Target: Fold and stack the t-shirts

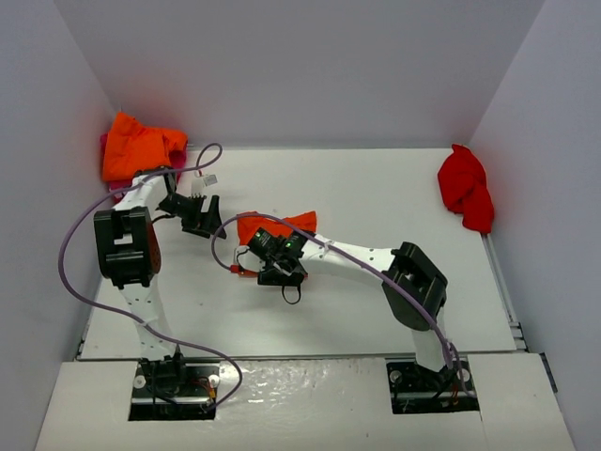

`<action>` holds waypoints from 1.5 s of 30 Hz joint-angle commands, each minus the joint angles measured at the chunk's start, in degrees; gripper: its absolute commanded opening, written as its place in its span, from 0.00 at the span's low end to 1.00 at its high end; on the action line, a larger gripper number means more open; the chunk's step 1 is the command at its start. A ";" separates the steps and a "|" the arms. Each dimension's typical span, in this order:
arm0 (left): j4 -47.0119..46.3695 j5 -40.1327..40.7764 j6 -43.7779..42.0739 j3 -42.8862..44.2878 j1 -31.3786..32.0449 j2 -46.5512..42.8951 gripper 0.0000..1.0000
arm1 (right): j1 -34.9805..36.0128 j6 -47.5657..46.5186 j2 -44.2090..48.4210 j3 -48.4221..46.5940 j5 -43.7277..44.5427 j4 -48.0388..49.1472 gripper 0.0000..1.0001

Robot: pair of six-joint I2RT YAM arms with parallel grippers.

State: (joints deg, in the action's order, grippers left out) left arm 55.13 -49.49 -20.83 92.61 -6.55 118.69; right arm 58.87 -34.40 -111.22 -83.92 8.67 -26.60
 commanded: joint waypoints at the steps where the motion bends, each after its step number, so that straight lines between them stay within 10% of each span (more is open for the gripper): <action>1: 1.93 -4.41 -0.69 1.65 0.05 -2.37 0.80 | -0.79 -0.63 -2.60 -2.81 2.17 -0.28 0.55; 9: 2.36 -5.43 0.34 3.10 1.21 0.77 0.79 | -2.35 -1.63 -10.63 -2.86 2.59 1.56 0.51; 15: 2.17 -3.70 0.61 2.32 3.95 2.05 0.78 | -2.18 0.02 -14.77 -6.91 4.64 1.73 0.00; 45: 1.37 -4.41 2.07 -0.16 6.90 -1.13 0.75 | -8.37 -0.64 -2.18 -18.28 6.16 1.55 0.00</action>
State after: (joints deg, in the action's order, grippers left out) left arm 55.74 -50.88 -19.36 91.48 0.77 122.15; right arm 49.83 -34.95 -116.02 -100.91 14.46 -25.69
